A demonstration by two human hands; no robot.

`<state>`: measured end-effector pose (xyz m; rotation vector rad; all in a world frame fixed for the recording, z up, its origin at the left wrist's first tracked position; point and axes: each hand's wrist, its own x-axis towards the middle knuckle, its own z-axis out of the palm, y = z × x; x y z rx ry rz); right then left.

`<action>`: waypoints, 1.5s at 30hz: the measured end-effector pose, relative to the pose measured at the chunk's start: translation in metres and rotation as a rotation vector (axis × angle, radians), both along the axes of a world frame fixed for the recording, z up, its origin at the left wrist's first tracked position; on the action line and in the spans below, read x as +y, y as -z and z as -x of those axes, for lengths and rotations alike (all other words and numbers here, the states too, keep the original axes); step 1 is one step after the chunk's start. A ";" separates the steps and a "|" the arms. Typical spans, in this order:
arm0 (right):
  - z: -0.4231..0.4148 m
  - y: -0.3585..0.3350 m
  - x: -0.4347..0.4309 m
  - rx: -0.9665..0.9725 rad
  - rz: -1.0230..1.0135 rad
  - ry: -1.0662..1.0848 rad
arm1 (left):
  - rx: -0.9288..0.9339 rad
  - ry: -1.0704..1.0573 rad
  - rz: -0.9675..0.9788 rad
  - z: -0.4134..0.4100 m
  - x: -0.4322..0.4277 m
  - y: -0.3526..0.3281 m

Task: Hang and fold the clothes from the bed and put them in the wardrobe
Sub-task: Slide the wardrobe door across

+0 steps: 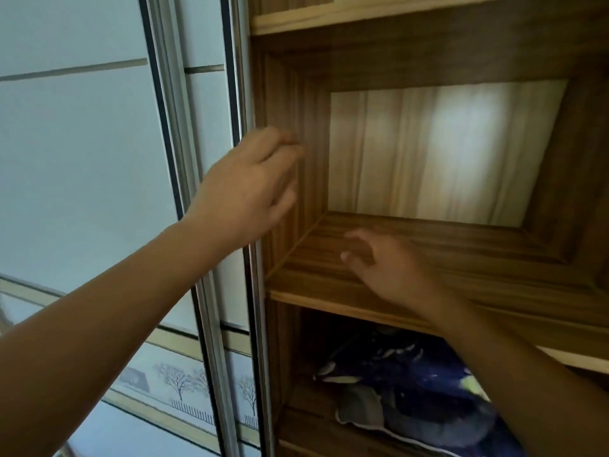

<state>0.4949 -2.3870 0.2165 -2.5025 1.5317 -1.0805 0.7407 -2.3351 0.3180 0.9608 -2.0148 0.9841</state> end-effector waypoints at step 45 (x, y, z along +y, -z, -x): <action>0.183 0.064 0.348 0.010 -0.636 1.358 | -0.293 0.717 -0.730 0.319 0.037 0.145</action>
